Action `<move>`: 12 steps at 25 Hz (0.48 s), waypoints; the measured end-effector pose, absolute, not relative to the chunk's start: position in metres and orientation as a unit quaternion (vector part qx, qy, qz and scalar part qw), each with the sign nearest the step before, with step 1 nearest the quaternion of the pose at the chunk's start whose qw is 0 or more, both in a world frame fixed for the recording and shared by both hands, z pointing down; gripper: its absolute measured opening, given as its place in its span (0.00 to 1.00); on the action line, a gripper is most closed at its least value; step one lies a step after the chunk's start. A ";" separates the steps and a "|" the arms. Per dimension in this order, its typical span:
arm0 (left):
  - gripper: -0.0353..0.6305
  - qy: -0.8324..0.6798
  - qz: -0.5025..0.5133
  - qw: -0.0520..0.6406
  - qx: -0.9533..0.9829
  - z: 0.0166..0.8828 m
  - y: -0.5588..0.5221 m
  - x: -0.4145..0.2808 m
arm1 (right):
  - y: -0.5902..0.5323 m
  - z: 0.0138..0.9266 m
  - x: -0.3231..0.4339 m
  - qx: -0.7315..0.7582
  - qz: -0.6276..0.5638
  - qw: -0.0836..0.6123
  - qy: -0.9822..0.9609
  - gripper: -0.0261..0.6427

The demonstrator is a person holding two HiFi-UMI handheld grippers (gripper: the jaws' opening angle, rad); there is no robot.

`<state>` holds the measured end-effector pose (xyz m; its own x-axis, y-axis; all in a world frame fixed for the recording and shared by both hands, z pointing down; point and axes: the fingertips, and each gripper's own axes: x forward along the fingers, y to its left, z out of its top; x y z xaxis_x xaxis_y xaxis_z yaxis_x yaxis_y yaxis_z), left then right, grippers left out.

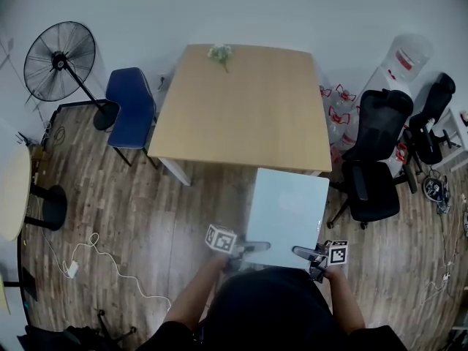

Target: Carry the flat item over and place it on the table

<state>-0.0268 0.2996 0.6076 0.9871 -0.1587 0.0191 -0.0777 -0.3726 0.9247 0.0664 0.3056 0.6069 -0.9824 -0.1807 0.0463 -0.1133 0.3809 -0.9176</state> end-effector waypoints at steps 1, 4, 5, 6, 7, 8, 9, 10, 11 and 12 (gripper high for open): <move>0.57 -0.073 -0.036 0.557 0.826 0.608 0.291 -0.029 | 0.297 0.608 0.064 -0.088 -0.553 0.032 0.828 0.50; 0.57 -0.082 -0.036 0.563 0.821 0.611 0.269 -0.036 | 0.274 0.613 0.057 -0.079 -0.559 0.033 0.825 0.50; 0.57 -0.086 -0.035 0.564 0.821 0.613 0.261 -0.038 | 0.265 0.615 0.055 -0.075 -0.558 0.033 0.826 0.50; 0.57 -0.090 -0.035 0.563 0.821 0.615 0.252 -0.041 | 0.255 0.616 0.052 -0.072 -0.557 0.033 0.827 0.50; 0.57 -0.094 -0.034 0.561 0.822 0.616 0.241 -0.044 | 0.243 0.617 0.050 -0.069 -0.555 0.034 0.828 0.50; 0.57 -0.097 -0.034 0.559 0.823 0.618 0.229 -0.046 | 0.231 0.618 0.047 -0.066 -0.554 0.035 0.829 0.50; 0.57 -0.100 -0.035 0.557 0.824 0.619 0.217 -0.048 | 0.219 0.620 0.046 -0.063 -0.554 0.035 0.830 0.50; 0.57 -0.103 -0.035 0.557 0.824 0.619 0.204 -0.048 | 0.206 0.622 0.046 -0.061 -0.554 0.035 0.830 0.50; 0.57 -0.106 -0.036 0.557 0.823 0.620 0.192 -0.048 | 0.193 0.624 0.046 -0.058 -0.555 0.035 0.829 0.50; 0.57 -0.109 -0.036 0.558 0.822 0.622 0.178 -0.047 | 0.179 0.626 0.047 -0.055 -0.558 0.035 0.828 0.50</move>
